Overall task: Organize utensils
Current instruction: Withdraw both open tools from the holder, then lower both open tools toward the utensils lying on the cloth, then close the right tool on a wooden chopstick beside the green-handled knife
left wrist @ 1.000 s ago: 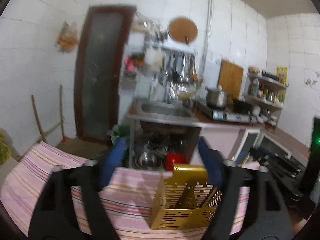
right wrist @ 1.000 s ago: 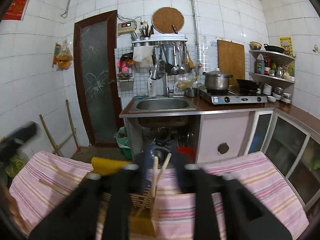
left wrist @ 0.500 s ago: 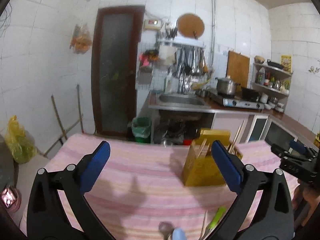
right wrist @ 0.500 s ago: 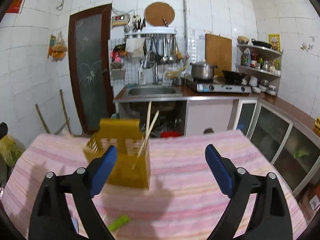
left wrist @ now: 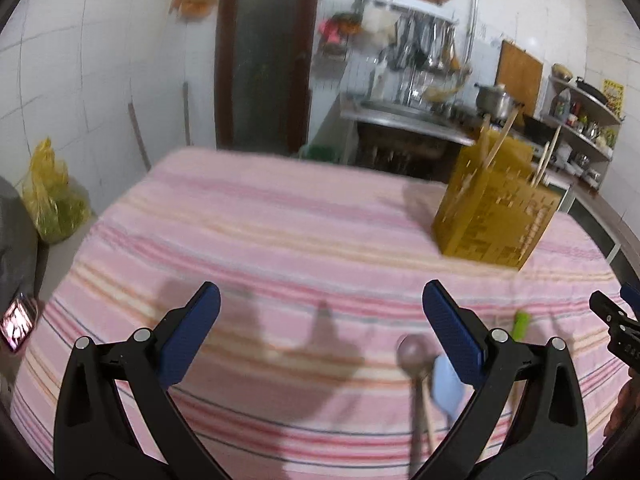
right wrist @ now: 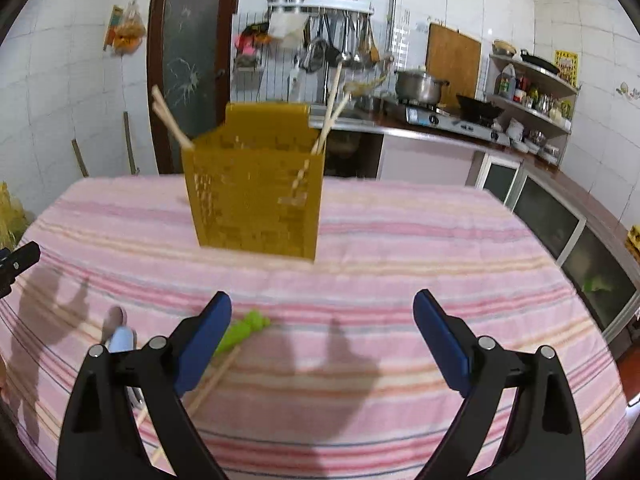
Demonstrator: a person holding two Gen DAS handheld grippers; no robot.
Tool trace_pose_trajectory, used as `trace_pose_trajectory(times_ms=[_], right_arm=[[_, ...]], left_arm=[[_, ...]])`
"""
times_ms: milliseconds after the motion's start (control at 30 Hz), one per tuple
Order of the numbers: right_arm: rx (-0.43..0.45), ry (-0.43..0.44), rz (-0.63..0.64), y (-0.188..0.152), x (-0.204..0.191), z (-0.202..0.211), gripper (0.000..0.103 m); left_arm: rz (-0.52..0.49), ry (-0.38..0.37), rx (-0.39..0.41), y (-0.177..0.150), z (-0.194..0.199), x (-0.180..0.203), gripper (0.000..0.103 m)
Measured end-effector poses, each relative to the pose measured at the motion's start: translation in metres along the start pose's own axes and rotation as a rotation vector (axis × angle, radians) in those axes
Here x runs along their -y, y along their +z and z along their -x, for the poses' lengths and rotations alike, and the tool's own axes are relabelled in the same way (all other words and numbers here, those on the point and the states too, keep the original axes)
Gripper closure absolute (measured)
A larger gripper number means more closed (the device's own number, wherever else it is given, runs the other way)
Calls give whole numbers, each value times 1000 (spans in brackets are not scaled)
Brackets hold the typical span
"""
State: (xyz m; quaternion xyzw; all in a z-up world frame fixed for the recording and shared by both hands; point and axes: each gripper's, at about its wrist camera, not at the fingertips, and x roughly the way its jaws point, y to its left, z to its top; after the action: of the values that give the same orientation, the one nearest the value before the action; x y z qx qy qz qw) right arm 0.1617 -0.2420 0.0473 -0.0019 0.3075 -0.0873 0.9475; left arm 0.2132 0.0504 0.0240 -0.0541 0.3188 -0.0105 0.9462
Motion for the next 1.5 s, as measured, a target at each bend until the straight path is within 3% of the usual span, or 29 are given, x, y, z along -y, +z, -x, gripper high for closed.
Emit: trace_pose_trajectory(times_ms=[200, 367, 500, 633, 733, 800, 867, 1000, 1267, 1500], right_arm=[[-68, -14, 15, -20, -14, -18, 13], [-148, 13, -51, -37, -20, -34, 13], [-197, -12, -36, -41, -34, -44, 13], [-244, -10, -45, -44, -45, -49, 15], [-287, 5, -35, -48, -57, -53, 36], [-293, 2, -30, -49, -65, -54, 42], [-295, 22, -30, -48, -69, -54, 61], [-292, 57, -11, -45, -74, -52, 85], [-290, 121, 26, -41, -56, -47, 96], [-314, 149, -35, -38, -41, -53, 96]], left_arm=[[-5, 29, -58, -20, -26, -4, 5], [-19, 3, -121, -32, -39, 6, 5], [-53, -7, -173, -43, -47, 17, 5], [-52, -17, -178, -46, -46, 20, 5], [-48, -30, -190, -49, -46, 21, 5], [-57, -29, -195, -49, -46, 23, 5], [-67, -27, -194, -49, -46, 25, 5], [-68, -39, -200, -49, -45, 29, 5], [-77, -59, -228, -47, -51, 41, 5], [-70, -55, -292, -46, -68, 52, 5]])
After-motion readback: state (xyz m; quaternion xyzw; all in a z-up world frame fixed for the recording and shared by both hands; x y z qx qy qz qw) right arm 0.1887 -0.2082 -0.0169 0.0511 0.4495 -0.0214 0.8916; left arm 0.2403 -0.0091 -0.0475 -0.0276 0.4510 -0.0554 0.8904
